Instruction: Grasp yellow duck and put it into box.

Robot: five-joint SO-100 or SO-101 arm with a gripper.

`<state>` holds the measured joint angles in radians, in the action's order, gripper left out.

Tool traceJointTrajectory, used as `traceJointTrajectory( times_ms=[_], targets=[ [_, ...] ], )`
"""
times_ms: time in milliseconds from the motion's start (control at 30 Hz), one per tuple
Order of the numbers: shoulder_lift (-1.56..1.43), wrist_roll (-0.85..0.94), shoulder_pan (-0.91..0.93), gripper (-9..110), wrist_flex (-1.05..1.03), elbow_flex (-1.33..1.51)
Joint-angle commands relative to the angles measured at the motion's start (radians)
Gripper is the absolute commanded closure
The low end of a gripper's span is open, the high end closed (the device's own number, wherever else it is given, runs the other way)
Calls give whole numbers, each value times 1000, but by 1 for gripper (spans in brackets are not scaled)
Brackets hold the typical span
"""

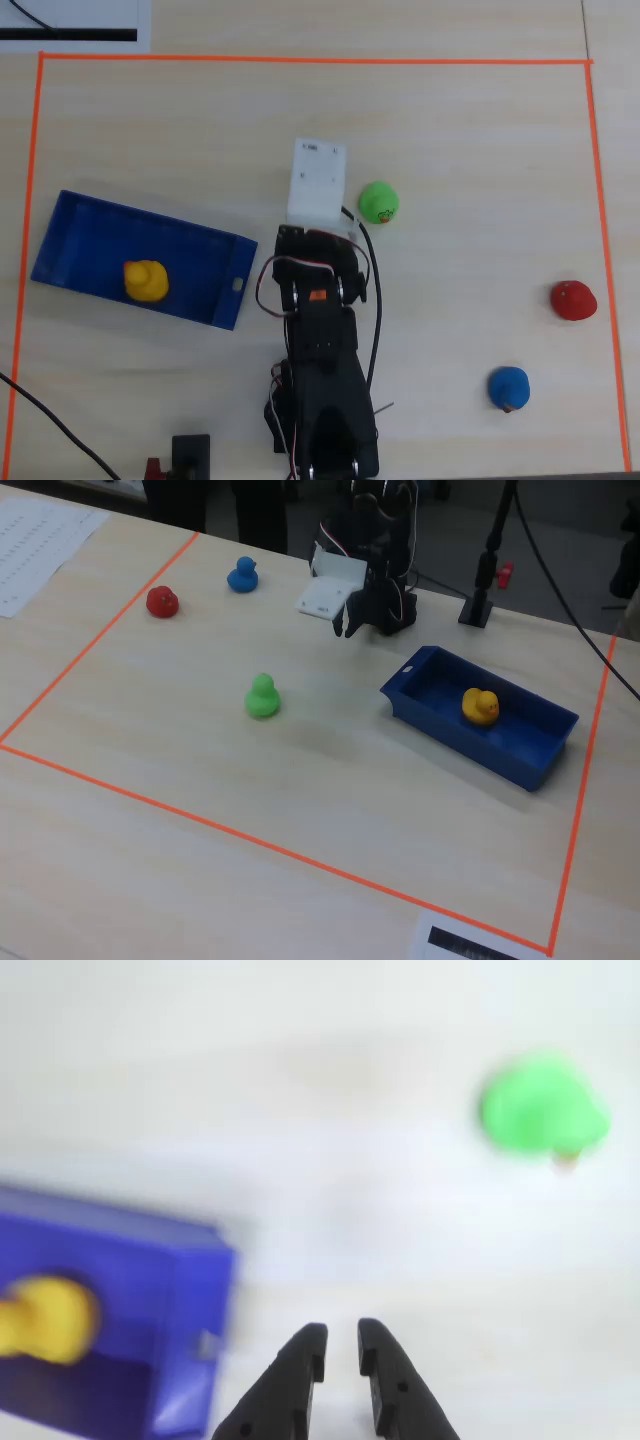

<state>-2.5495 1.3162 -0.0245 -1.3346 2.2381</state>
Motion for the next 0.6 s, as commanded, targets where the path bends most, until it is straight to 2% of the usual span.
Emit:
traceJointTrajectory(
  times_ms=[0,167,433,567],
  targets=[
    [-373,5,-6,101,25,466],
    [-649,41,-8,101,-61,687],
    [-762,118,3,101,11,871],
    [-762,118,-2,101,6,873]
  ],
)
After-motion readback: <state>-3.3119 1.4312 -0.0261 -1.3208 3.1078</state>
